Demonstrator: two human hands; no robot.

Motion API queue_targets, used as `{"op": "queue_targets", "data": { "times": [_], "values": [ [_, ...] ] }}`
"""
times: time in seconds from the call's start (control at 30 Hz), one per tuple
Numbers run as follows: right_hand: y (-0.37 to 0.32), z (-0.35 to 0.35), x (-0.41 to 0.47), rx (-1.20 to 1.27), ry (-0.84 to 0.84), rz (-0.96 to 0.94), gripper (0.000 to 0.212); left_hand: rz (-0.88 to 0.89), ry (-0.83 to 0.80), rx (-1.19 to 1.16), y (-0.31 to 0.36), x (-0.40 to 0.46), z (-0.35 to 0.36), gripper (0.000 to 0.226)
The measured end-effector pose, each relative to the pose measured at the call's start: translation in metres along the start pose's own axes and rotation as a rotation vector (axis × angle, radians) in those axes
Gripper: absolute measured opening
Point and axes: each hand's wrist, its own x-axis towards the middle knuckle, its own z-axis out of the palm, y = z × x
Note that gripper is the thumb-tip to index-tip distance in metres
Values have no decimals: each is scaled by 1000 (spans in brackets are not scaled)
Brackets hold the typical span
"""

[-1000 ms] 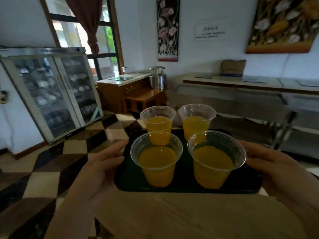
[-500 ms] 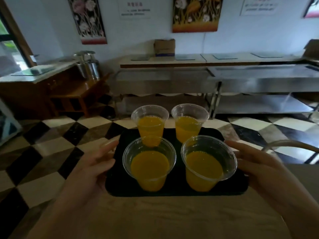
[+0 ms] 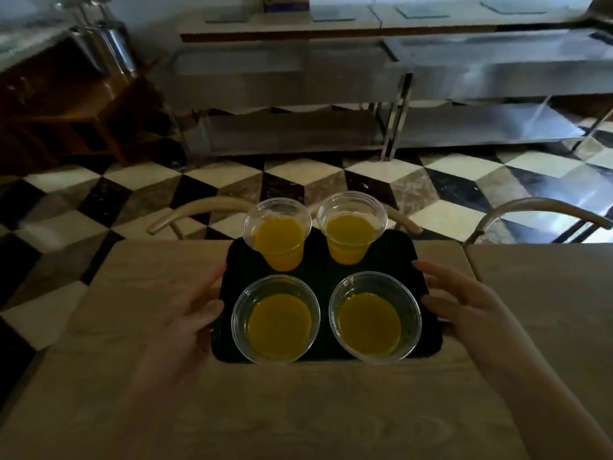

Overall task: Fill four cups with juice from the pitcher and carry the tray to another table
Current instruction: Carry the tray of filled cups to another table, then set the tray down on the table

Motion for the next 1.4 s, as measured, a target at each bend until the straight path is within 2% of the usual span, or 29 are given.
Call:
{"op": "queue_targets", "data": {
  "times": [0.2, 0.37, 0.57, 0.77, 1.0, 1.2, 1.4],
  "values": [
    [47, 4, 25, -25, -17, 66, 48, -112, 126, 7, -42, 10, -3, 54],
    [92, 13, 32, -24, 2, 138, 48, -189, 89, -28, -81, 14, -13, 51],
    [149, 29, 35, 1, 31, 193, 50, -345, 133, -62, -138, 20, -35, 53],
    [205, 45, 40, -15, 59, 275, 51, -510, 173, -68, -179, 22, -44, 45],
    [250, 61, 54, -62, 83, 337, 51, -585, 256, -79, -227, 34, -64, 61],
    [272, 71, 73, -112, 65, 390, 50, -606, 331, -98, -250, 48, -67, 50],
    [284, 76, 91, -94, 73, 444, 52, -626, 341, -109, -259, 63, -76, 49]
  ]
}}
